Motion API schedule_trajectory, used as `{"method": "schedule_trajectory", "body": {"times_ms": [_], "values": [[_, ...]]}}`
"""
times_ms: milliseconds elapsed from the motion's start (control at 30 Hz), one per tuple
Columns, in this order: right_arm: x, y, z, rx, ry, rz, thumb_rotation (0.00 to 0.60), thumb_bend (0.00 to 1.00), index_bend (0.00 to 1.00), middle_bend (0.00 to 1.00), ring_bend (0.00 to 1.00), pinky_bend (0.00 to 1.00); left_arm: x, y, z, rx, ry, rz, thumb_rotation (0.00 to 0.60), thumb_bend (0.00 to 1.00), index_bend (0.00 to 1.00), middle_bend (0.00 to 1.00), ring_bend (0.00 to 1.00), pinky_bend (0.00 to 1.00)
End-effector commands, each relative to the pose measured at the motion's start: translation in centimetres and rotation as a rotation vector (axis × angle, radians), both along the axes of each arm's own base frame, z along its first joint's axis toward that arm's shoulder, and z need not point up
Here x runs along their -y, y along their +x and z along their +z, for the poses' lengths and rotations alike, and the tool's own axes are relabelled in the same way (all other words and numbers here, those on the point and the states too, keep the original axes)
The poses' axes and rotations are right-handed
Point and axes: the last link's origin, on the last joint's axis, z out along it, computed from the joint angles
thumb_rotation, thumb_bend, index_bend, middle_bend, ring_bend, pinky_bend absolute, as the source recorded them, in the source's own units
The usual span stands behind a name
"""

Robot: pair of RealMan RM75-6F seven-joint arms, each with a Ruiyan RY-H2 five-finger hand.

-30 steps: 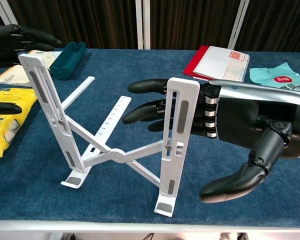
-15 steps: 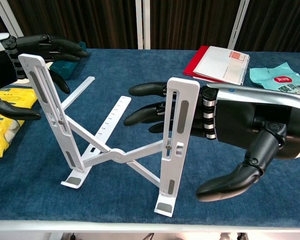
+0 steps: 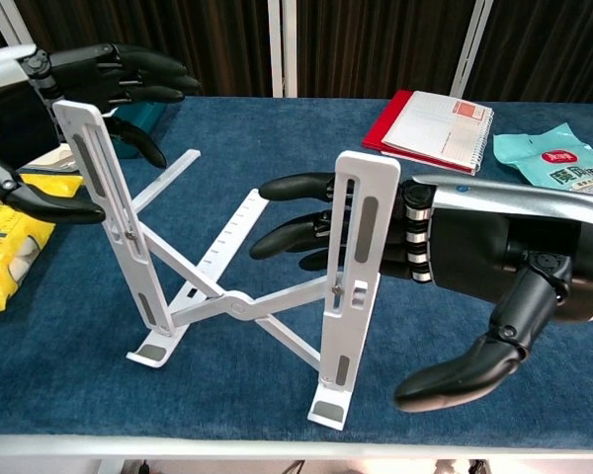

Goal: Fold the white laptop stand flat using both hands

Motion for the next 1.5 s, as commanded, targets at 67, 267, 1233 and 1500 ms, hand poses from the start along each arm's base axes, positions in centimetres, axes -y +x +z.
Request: {"method": "schedule_trajectory", "body": {"times_ms": [67,267,1233,1500], "values": [[0.0,0.0,0.0,0.000,-0.001,-0.001,0.600,0.00,0.01,0.16,0.01,0.02,-0.4,0.3,-0.1,-0.014,0.040,-0.010,0.600,0.00,0.18,0.12,0.08,0.30],[0.1,-0.2,0.1,0.001,-0.002,-0.012,0.600,0.00,0.01,0.16,0.01,0.02,0.3,0.9,-0.4,0.016,-0.029,-0.036,0.600,0.00,0.18,0.12,0.08,0.30],[0.5,-0.7,-0.2,0.000,-0.003,-0.041,0.600,0.00,0.01,0.16,0.01,0.02,2.7,-2.5,-5.1,-0.086,-0.256,0.132,0.600,0.00,0.23,0.17,0.12,0.41],[0.6,-0.7,-0.3,0.001,0.001,-0.042,0.600,0.00,0.01,0.17,0.01,0.02,2.6,-2.8,-5.2,-0.101,-0.218,0.186,0.600,0.07,0.30,0.17,0.12,0.38]]}}
